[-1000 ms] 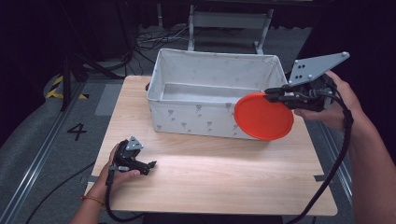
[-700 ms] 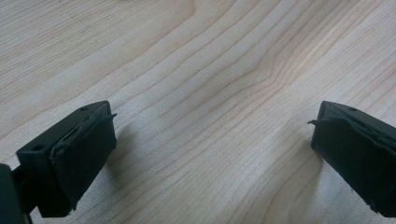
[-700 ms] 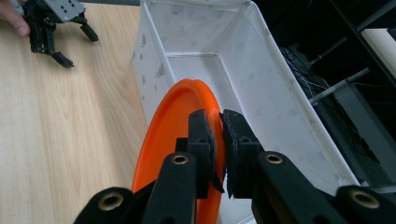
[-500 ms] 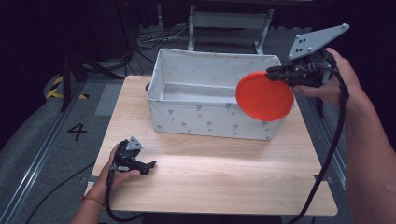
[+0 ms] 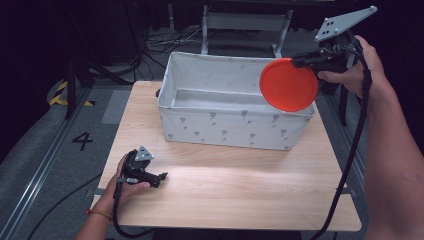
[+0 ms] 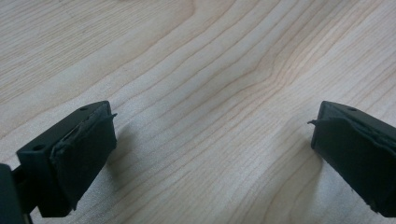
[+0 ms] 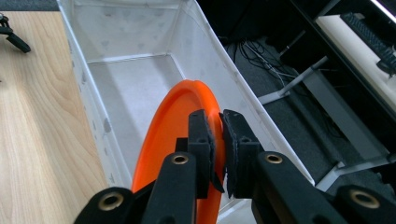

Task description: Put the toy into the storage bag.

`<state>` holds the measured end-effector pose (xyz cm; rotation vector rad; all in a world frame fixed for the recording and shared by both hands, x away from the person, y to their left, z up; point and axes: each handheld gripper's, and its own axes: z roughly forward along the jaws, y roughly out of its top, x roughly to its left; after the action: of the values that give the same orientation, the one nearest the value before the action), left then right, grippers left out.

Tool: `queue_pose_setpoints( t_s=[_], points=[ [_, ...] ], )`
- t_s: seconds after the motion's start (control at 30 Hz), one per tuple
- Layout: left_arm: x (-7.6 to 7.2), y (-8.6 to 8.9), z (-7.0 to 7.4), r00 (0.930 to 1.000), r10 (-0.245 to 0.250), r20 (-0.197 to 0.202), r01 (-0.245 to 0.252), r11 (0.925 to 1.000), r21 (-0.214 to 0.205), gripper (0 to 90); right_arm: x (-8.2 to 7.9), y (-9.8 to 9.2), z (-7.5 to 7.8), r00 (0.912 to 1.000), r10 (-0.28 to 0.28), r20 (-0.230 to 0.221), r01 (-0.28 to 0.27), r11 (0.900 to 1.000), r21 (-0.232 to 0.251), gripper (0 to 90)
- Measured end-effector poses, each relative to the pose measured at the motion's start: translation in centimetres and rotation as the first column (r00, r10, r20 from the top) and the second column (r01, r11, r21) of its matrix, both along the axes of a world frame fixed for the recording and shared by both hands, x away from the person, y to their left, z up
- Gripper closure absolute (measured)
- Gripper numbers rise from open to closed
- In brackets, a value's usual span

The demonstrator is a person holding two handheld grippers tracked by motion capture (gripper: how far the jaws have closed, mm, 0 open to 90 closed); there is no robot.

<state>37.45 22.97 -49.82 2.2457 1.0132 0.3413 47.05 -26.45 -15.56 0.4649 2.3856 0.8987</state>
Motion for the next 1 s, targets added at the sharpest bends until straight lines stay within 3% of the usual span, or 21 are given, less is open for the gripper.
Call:
queue_pose_setpoints(
  t_s=[0.2, 0.43, 0.73, 1.0],
  points=[
    [0.0, 0.0, 0.0, 1.0000, -0.002, -0.001, 0.002, 1.0000, 0.000, 0.3, 1.5, 0.0, -1.0, 0.9998, -0.013, -0.015, 0.013, 0.9999, -0.004, 82.7],
    [0.0, 0.0, 0.0, 1.0000, -0.005, -0.001, 0.005, 1.0000, -0.001, 0.3, 3.4, 0.4, -3.7, 0.9984, -0.015, -0.054, 0.014, 0.9996, -0.024, 82.7],
    [0.0, 0.1, 0.0, 1.0000, -0.006, 0.000, 0.006, 1.0000, -0.002, 0.3, 4.1, 1.1, -6.1, 0.9967, 0.021, -0.079, -0.024, 0.9989, -0.041, 82.5],
    [0.0, 0.1, 0.0, 1.0000, -0.006, 0.001, 0.006, 1.0000, -0.002, 0.3, 4.0, 1.8, -8.9, 0.9890, 0.061, -0.135, -0.077, 0.9899, -0.119, 82.5]
  ],
)
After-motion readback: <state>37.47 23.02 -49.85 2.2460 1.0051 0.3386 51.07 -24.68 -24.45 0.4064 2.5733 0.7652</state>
